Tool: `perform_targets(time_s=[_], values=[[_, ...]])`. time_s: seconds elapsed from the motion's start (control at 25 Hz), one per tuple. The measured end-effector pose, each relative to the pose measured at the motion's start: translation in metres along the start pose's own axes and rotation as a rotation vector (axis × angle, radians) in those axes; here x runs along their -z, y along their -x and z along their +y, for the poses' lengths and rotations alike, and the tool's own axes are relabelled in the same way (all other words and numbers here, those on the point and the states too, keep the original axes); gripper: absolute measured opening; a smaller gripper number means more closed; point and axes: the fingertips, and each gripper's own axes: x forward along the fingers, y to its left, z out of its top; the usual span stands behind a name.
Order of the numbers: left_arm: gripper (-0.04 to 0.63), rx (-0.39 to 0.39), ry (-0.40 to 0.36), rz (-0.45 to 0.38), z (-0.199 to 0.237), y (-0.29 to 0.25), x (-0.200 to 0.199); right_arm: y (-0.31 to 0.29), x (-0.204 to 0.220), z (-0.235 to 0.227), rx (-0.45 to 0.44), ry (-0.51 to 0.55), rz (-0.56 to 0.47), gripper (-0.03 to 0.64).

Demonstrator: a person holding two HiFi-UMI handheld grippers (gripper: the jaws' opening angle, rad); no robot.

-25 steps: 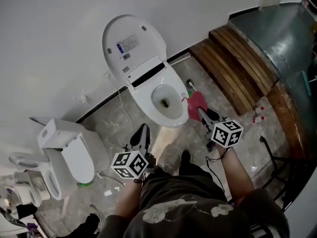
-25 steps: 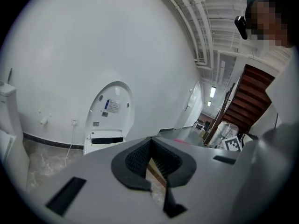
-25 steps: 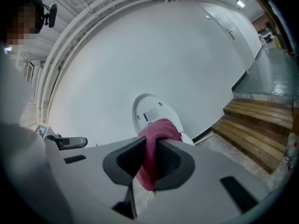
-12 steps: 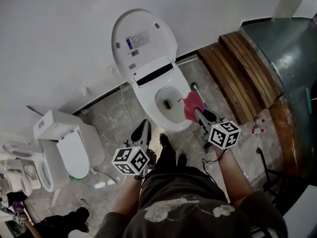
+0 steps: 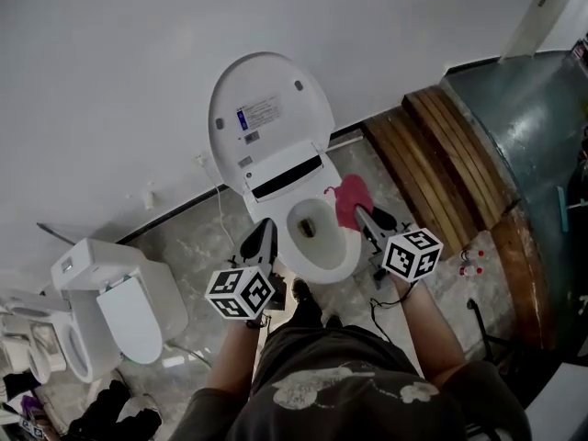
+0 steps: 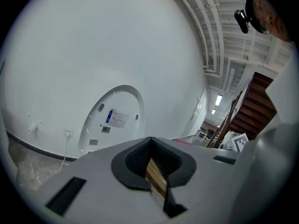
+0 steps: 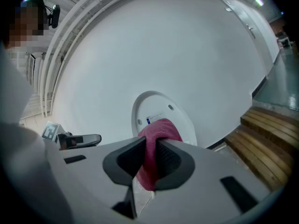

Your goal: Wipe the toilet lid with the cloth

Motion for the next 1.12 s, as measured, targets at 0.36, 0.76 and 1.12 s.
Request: perform_targets(time_s=[0.36, 0.76, 1.12], values=[[0.006, 0.006, -0.013, -0.013, 0.043, -0.051, -0.044, -0.075, -0.039, 0.011, -0.021, 0.023, -0.010, 0.049], [0.006, -0.119, -0.018, -0.074, 0.071, -0.076, -0.069, -0.149, -0.062, 0.022, -0.184, 0.073, 0.057, 0.049], [0.006, -0.296, 0.000, -0.154, 0.071, -0.126, -0.085, -0.196, -0.105, 0.003, -0.395, 0.155, 0.143, 0.049]])
